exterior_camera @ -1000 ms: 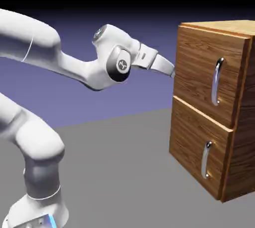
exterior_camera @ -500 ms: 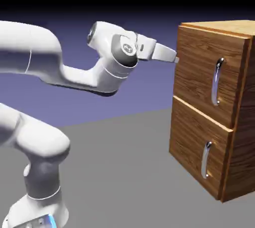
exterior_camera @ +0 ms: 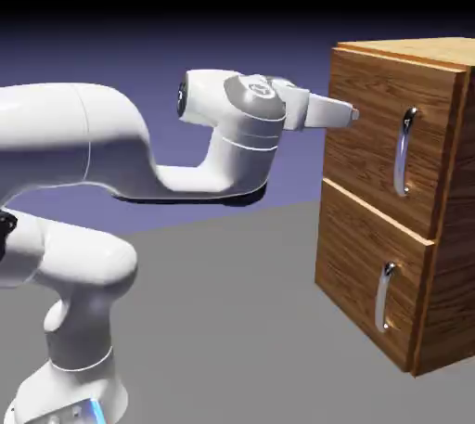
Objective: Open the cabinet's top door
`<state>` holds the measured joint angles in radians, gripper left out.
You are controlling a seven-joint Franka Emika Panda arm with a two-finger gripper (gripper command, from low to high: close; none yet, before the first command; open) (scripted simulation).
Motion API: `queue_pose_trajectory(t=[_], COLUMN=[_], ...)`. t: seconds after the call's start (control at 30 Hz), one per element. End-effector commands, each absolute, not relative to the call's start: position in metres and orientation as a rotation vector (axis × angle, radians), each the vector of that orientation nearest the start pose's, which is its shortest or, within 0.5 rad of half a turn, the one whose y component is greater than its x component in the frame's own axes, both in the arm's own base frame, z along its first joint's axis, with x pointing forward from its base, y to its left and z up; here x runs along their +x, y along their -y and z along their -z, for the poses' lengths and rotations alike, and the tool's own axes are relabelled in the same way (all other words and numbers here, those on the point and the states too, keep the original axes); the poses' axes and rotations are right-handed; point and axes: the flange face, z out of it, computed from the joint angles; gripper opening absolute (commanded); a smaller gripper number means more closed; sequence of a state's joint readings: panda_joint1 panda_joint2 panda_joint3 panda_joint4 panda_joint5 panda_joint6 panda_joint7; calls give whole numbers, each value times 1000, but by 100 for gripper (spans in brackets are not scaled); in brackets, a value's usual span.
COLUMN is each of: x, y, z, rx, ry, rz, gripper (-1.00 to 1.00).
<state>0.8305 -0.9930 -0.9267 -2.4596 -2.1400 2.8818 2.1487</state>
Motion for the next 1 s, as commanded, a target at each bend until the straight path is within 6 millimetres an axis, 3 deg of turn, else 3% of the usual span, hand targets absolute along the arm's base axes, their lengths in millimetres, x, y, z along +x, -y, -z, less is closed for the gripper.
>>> queue_pose_trajectory(t=[0.0, 0.57, 0.73, 0.77, 0.97], x=[382, 436, 485, 485, 451], y=[71, 122, 119, 119, 102], z=[-560, -477, -477, -477, -477], rx=[-1941, -1763, -1763, -1763, -1754], ry=[-686, -673, -673, -673, -789], rz=[1668, 1723, 1723, 1723, 1801], gripper=[0, 0, 0, -100, -100])
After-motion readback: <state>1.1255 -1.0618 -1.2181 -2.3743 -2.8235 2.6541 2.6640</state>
